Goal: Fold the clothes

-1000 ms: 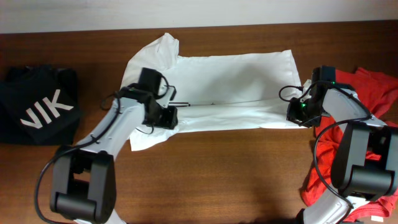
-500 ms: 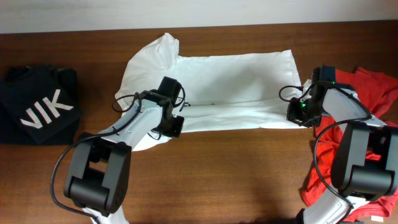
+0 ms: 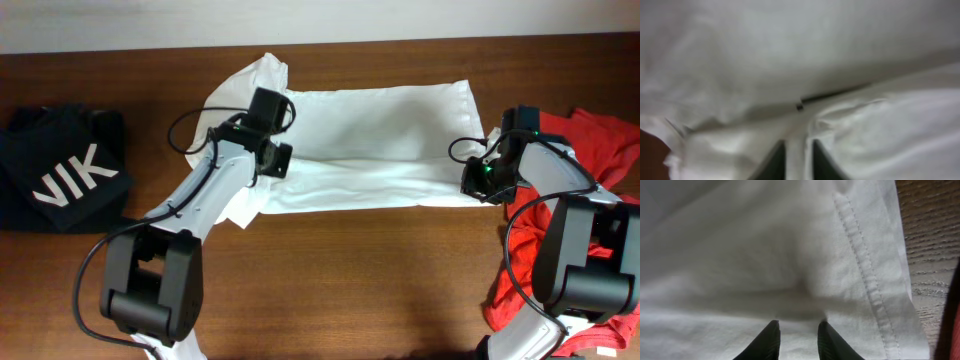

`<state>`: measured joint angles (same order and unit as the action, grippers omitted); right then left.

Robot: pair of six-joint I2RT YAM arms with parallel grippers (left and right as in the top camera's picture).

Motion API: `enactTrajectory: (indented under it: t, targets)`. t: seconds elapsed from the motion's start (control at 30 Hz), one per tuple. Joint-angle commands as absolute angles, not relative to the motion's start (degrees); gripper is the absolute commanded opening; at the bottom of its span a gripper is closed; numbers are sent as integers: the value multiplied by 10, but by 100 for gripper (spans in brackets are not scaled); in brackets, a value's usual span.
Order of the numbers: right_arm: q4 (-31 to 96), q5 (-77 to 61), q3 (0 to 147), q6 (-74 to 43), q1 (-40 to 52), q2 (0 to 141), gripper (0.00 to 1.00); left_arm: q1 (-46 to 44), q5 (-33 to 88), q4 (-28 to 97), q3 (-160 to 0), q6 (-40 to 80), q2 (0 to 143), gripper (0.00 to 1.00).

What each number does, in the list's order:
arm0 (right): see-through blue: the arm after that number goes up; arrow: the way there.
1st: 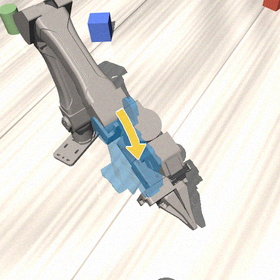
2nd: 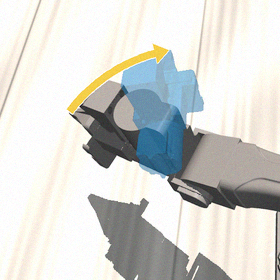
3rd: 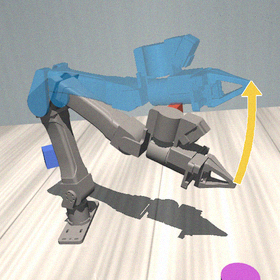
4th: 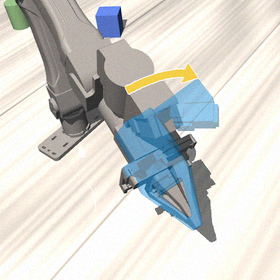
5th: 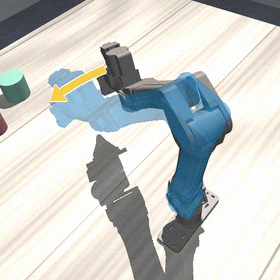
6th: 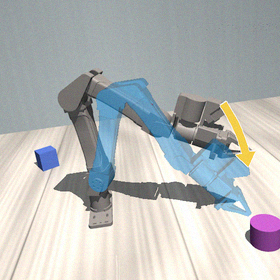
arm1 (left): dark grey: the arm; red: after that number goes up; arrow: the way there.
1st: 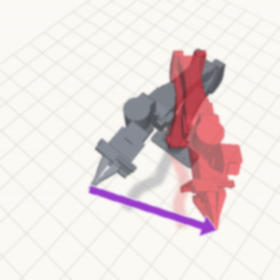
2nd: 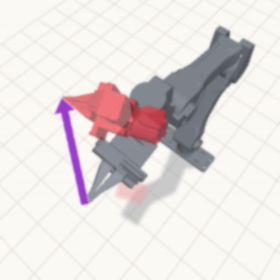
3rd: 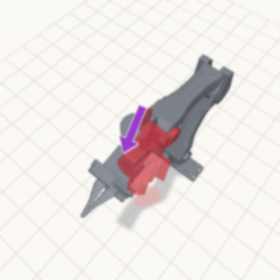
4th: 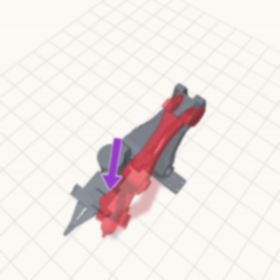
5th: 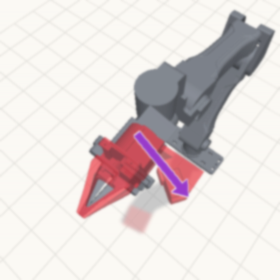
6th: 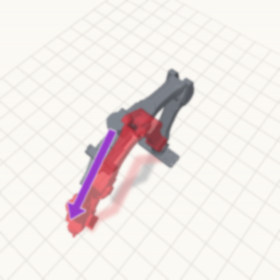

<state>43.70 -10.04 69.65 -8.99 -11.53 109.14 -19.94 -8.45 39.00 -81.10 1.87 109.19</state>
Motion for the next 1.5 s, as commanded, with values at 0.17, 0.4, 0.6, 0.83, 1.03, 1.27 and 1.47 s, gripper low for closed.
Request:
enactTrajectory:
  t: [0.17, 0.4, 0.6, 0.83, 1.03, 1.27, 1.47]
  targets:
    - [437, -97, 693, -90, -113, 1097, 29, -192, -84, 413, -818, 23, 1115, 62]
    - [437, -86, 693, -90, -113, 1097, 29, -185, -74, 562, -818, 35, 1117, 56]
    - [439, -83, 693, -90, -113, 1097, 29, -152, -73, 590, -818, 56, 1117, 52]
    - [439, -83, 693, -90, -113, 1097, 29, -112, -76, 593, -818, 65, 1117, 57]
    - [439, -83, 693, -90, -113, 1097, 29, -61, -35, 590, -818, 98, 1124, 56]
    - [440, -83, 693, -90, -113, 1097, 29, -42, 48, 577, -796, 98, 1145, 51]
    - [441, -83, 693, -90, -113, 1097, 29, -42, 54, 573, -796, 98, 1148, 46]
